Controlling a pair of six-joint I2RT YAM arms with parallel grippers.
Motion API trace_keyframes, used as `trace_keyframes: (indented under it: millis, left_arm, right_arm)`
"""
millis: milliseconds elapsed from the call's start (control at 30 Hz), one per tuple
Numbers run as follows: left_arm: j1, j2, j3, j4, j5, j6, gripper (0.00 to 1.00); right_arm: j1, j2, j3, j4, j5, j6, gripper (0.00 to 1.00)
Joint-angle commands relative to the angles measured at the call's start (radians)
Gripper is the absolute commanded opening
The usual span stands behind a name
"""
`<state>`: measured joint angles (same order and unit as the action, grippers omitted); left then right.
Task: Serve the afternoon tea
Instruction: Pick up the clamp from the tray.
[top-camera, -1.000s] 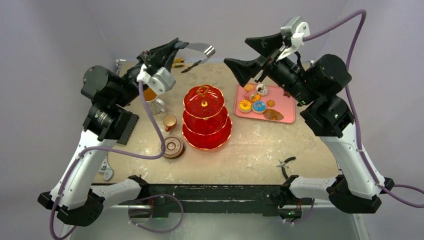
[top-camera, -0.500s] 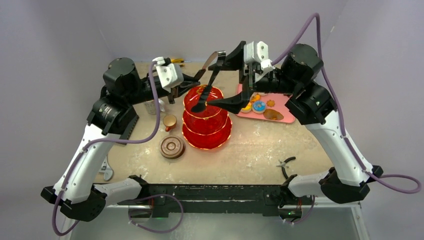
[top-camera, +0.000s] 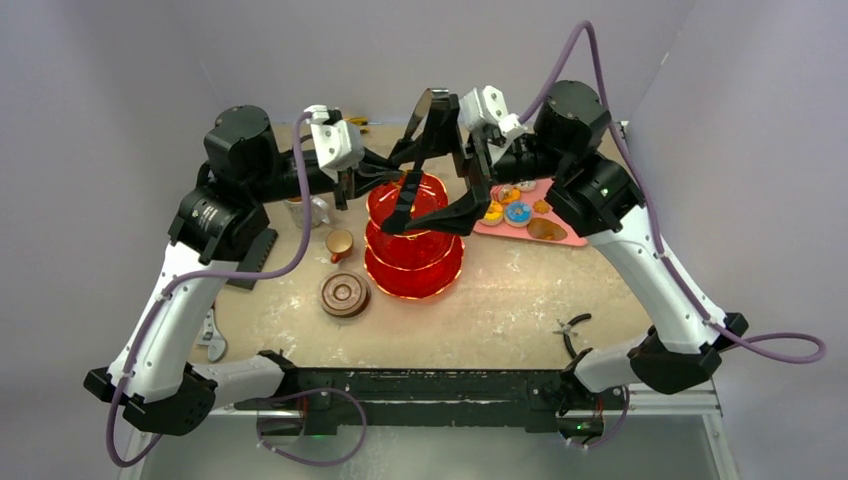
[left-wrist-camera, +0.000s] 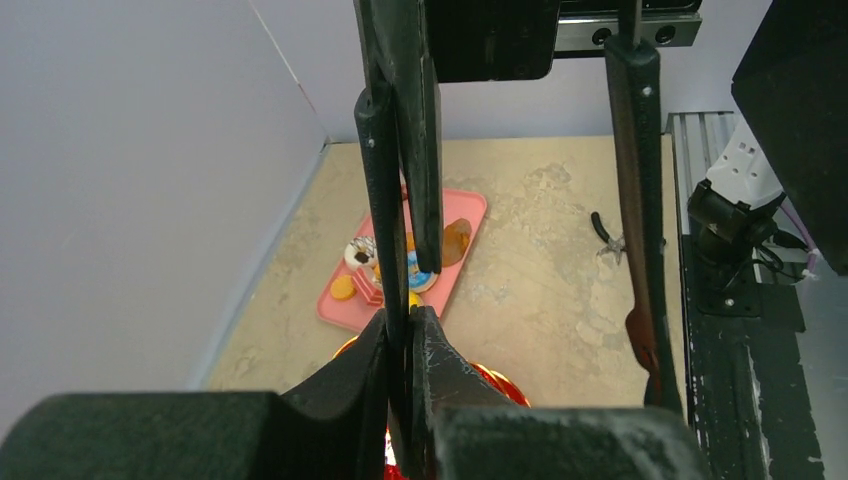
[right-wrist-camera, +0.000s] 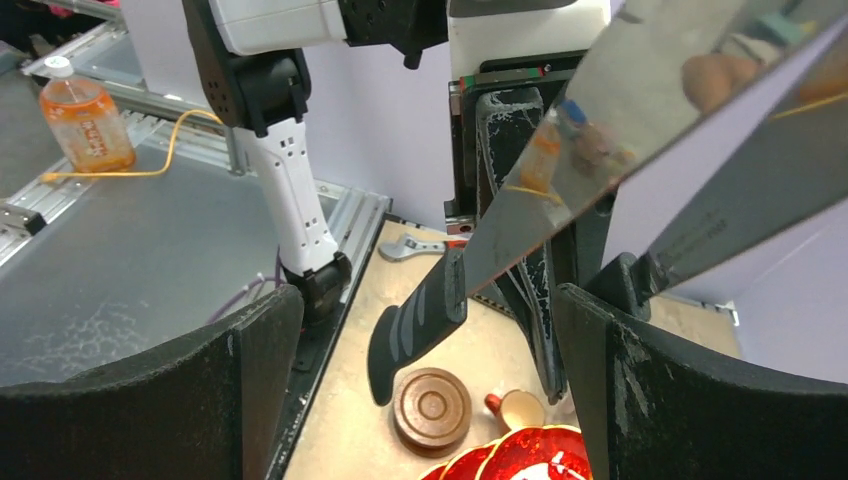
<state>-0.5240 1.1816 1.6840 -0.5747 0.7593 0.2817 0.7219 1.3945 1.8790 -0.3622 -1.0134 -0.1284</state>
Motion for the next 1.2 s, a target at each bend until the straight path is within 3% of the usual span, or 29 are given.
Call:
trace_keyframes:
  millis: [0, 100, 200, 467, 633, 1167]
  left_arm:
    - [-0.005, 0.006, 0.047, -0.049, 0.084, 0.011, 0.00]
    - [-0.005, 0.007, 0.050, -0.074, 0.086, 0.033, 0.00]
    - [-0.005, 0.001, 0.051, -0.070, 0.073, 0.034, 0.00]
    - [-0.004, -0.014, 0.048, -0.029, 0.057, 0.014, 0.00]
    - [-0.004, -0.014, 0.051, -0.029, 0.059, 0.012, 0.00]
    - [-0.004, 0.004, 0.057, -0.048, 0.092, 0.005, 0.00]
  right_arm:
    - [-0.001, 0.009, 0.003, 0.107, -0.011, 0.082, 0.99]
    - [-0.001, 0.012, 0.016, 0.115, -0.009, 0.101, 0.99]
    - [-0.001, 0.016, 0.064, 0.021, 0.014, 0.059, 0.99]
    - [-0.003, -0.058, 0.022, -0.120, 0.234, -0.025, 0.99]
    - [-0.004, -0.045, 0.044, -0.147, 0.269, -0.045, 0.99]
    - [-0.006, 0.038, 0.086, 0.028, -0.030, 0.046, 0.97]
